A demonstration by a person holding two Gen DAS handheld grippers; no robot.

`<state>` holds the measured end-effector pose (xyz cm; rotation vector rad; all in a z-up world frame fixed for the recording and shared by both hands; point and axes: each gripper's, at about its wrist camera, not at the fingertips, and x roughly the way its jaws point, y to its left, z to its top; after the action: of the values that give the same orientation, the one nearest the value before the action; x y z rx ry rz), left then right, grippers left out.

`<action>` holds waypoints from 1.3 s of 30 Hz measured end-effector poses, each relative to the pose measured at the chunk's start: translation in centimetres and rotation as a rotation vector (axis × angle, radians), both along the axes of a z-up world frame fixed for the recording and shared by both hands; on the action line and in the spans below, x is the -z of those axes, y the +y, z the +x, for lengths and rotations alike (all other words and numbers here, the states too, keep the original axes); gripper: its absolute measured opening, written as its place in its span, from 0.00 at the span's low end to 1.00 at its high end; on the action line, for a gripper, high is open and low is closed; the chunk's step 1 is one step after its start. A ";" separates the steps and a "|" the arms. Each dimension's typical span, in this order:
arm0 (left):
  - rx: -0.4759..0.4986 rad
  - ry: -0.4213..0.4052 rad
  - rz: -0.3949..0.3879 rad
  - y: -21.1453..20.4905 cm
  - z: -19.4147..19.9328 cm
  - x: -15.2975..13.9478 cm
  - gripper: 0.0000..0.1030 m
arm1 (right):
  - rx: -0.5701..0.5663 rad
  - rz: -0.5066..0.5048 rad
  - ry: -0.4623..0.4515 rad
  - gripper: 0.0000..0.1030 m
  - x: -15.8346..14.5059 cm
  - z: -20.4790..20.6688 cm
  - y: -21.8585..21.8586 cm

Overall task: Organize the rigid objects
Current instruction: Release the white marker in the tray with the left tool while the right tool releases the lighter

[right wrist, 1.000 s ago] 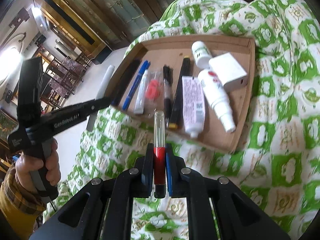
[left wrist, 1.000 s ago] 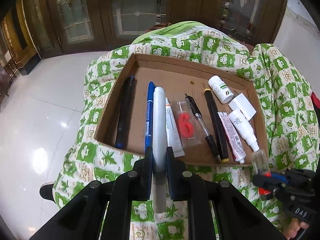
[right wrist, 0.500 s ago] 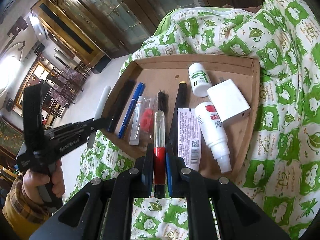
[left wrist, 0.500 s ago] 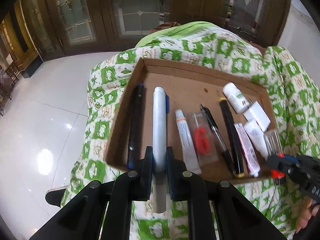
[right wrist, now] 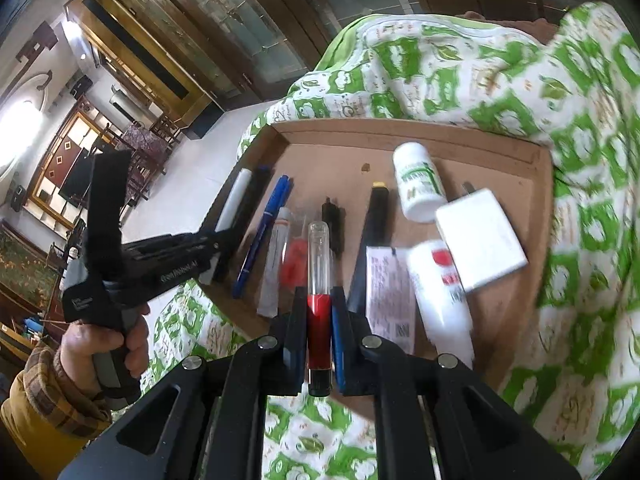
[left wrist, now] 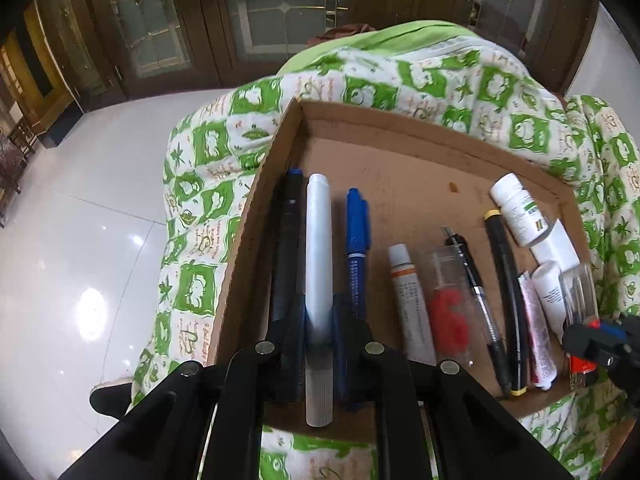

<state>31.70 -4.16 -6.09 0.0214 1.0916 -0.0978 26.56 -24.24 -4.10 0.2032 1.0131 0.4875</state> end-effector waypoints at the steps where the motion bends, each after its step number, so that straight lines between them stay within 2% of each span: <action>1: 0.002 0.001 -0.003 0.1 0.1 0.2 0.11 | -0.005 -0.006 -0.003 0.10 0.0 0.5 0.3; 6: 0.013 0.006 -0.017 0.2 0.6 1.2 0.11 | -0.017 -0.034 -0.011 0.10 -0.1 3.5 1.9; 10: 0.017 -0.001 -0.026 0.4 0.9 1.4 0.11 | -0.008 0.003 0.038 0.10 0.4 6.3 2.7; 14: 0.025 -0.007 -0.026 0.6 1.0 1.3 0.11 | 0.012 -0.010 0.038 0.10 0.8 8.5 3.2; 23: 0.047 -0.014 -0.006 0.2 1.3 1.3 0.11 | 0.025 -0.010 0.039 0.10 2.2 11.4 4.8; 30: 0.051 -0.017 0.002 0.2 1.1 1.2 0.11 | 0.043 -0.026 0.039 0.10 3.5 12.0 5.4; 34: 0.054 -0.029 0.023 -0.2 0.6 1.0 0.11 | 0.077 -0.014 0.018 0.23 3.1 11.4 4.6; 39: 0.059 -0.041 0.012 -1.0 -0.6 0.2 0.12 | 0.073 0.003 -0.046 0.30 1.0 8.5 3.4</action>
<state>31.05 -5.19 -6.28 0.0663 1.0510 -0.1429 35.02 -20.79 -5.08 0.2296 0.9570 0.4252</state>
